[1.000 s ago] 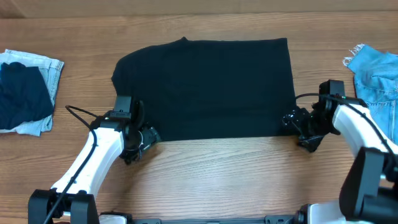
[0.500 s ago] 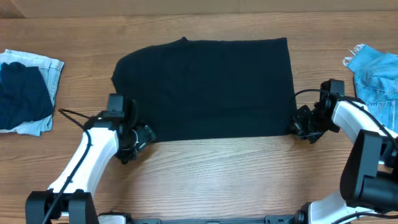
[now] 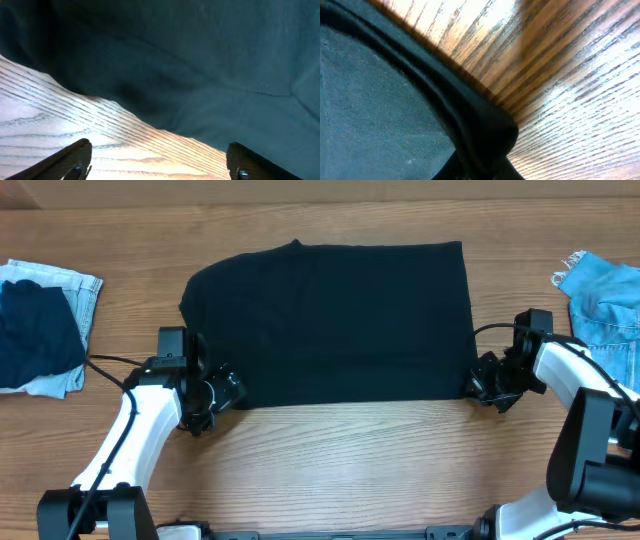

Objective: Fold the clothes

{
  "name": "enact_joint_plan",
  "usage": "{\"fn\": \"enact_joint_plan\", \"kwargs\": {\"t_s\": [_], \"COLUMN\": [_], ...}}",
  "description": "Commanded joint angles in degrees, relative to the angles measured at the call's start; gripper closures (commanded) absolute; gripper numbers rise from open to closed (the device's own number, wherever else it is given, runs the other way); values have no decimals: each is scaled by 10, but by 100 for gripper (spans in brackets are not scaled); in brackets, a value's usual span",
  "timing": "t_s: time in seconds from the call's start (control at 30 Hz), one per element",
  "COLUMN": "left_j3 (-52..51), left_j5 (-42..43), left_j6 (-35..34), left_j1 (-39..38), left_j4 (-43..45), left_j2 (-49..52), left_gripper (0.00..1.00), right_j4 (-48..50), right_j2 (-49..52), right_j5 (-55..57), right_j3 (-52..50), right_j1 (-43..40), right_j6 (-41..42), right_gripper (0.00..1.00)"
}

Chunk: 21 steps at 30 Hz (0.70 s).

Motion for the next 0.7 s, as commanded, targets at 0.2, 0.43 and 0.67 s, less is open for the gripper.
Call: {"fn": "enact_joint_plan", "kwargs": {"t_s": [0.2, 0.43, 0.67], "left_j3": [-29, -30, -30], "left_j5": [-44, -27, -42], "left_j6": [-11, -11, -11], "left_j1": [3, 3, 3], "left_j4": [20, 85, 85], "left_j2": [8, 75, 115], "left_gripper": [25, 29, 68], "right_j4": [1, 0, -2], "right_j2": [7, 7, 7], "right_j5": [9, 9, 9], "right_j3": [-1, -1, -1], "right_j1": [-2, -2, -2], "right_j6": [-3, -4, -4], "right_gripper": [86, 86, 86]}}
